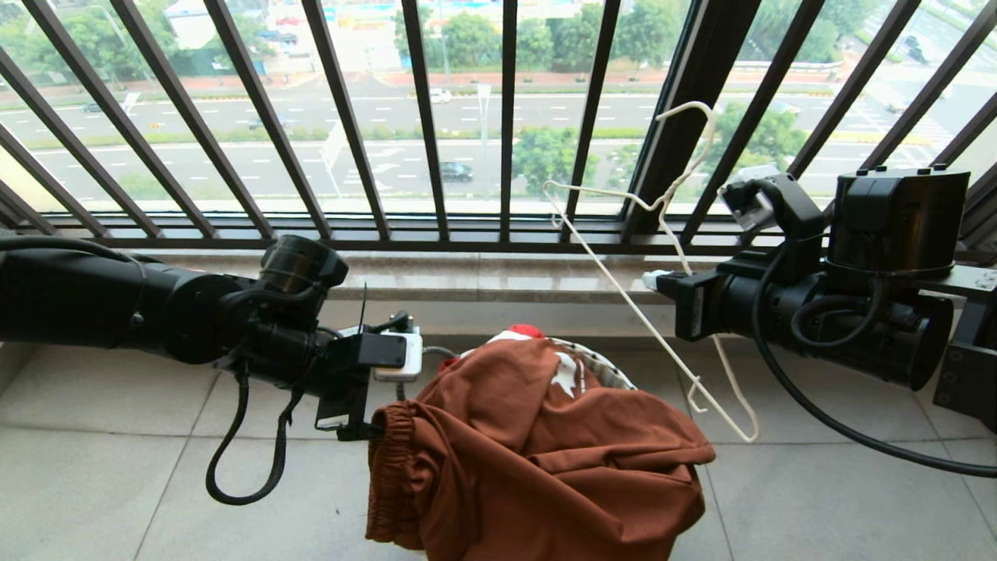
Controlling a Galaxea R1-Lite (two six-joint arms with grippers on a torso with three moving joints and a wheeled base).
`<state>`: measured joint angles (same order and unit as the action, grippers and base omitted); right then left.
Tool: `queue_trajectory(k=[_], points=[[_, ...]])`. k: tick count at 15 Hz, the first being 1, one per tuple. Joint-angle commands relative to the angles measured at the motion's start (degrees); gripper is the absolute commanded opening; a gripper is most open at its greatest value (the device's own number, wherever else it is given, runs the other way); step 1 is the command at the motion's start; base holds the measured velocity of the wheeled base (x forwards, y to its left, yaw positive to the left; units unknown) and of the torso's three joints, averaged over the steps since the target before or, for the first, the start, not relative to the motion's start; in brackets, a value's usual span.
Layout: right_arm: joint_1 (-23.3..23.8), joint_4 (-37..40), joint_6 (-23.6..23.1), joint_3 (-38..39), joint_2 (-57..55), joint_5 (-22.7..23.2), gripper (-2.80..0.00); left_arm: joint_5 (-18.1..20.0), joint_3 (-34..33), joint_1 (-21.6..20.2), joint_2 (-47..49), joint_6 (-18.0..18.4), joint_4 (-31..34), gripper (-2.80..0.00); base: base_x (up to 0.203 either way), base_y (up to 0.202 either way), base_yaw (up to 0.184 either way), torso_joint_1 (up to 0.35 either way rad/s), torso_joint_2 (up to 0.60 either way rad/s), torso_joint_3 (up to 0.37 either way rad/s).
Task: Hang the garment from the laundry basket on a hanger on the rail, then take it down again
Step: Pick up clothes from the basket
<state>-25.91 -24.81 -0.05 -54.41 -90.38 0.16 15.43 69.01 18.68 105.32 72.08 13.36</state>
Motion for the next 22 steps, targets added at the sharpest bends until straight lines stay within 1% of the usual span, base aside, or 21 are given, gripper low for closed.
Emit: queue_trajectory(k=[1,6,16,22], points=[[0.0,-0.2,0.0,0.0,-0.2,0.0,-2.8,0.3,0.6,0.0,1.5,0.5,0.2,0.0,0.0,0.0,0.0,0.0,0.0,0.0],[0.0,-0.2,0.0,-0.1,-0.8,0.0,-2.8,1.0,0.5,0.6,2.7,0.5,0.3,0.0,0.0,0.0,0.0,0.0,0.0,0.0],[0.0,-0.2,0.0,-0.2,-0.6,0.0,-2.8,2.2,0.0,2.9,3.7,0.5,-0.1,0.0,0.0,0.0,0.0,0.0,0.0,0.0],[0.0,-0.2,0.0,-0.2,-0.6,0.0,-2.8,2.8,0.0,3.0,3.3,0.4,0.0,0.0,0.0,0.0,0.0,0.0,0.0,0.0]])
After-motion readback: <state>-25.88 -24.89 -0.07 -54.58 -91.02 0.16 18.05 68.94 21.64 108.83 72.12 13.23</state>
